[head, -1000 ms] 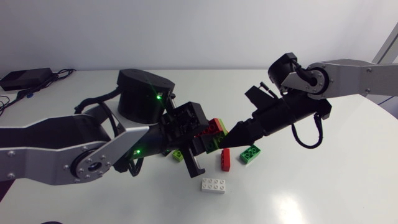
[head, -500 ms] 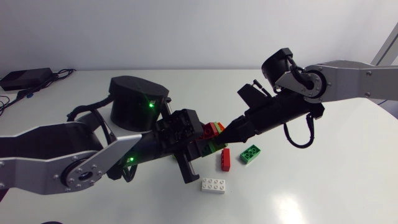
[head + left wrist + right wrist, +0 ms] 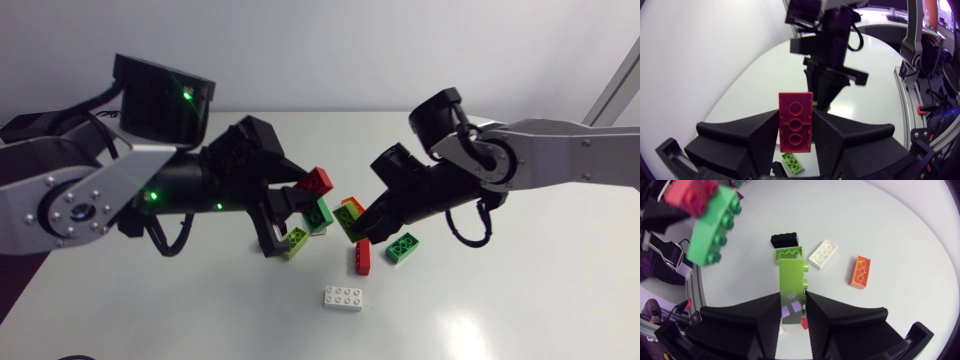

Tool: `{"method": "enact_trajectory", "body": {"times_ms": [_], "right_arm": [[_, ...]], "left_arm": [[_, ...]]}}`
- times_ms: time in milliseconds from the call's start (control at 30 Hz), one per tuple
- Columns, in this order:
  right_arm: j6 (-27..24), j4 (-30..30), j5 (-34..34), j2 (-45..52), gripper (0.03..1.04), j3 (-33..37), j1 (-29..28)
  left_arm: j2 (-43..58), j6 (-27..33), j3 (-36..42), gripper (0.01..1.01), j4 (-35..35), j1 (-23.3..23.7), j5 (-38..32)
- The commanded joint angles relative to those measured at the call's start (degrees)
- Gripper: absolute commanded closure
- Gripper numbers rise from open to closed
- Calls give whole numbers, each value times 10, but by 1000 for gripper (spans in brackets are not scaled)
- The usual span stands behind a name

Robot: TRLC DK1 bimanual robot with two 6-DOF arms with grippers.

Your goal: Disassemble duplo

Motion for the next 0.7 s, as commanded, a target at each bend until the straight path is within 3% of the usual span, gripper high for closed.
{"method": "enact_trajectory", "body": {"times_ms": [0, 200, 467, 500, 600, 667], "right_arm": [[-10, 25, 37, 39, 839, -25, 29], [-27, 106, 170, 114, 833, -39, 93], [-37, 131, 214, 156, 793, -51, 113], [-35, 129, 213, 152, 685, -51, 112], [-26, 110, 212, 123, 100, -48, 102], [-22, 97, 196, 86, 59, -49, 88]], "left_arm": [[-6, -35, 32, 726, -14, 25, 31], [13, -72, 40, 725, -25, 62, 87], [28, -89, 35, 721, -24, 85, 107], [29, -92, 36, 721, -23, 85, 107], [32, -96, 37, 720, -21, 86, 107], [34, -101, 37, 720, -14, 87, 107]]}}
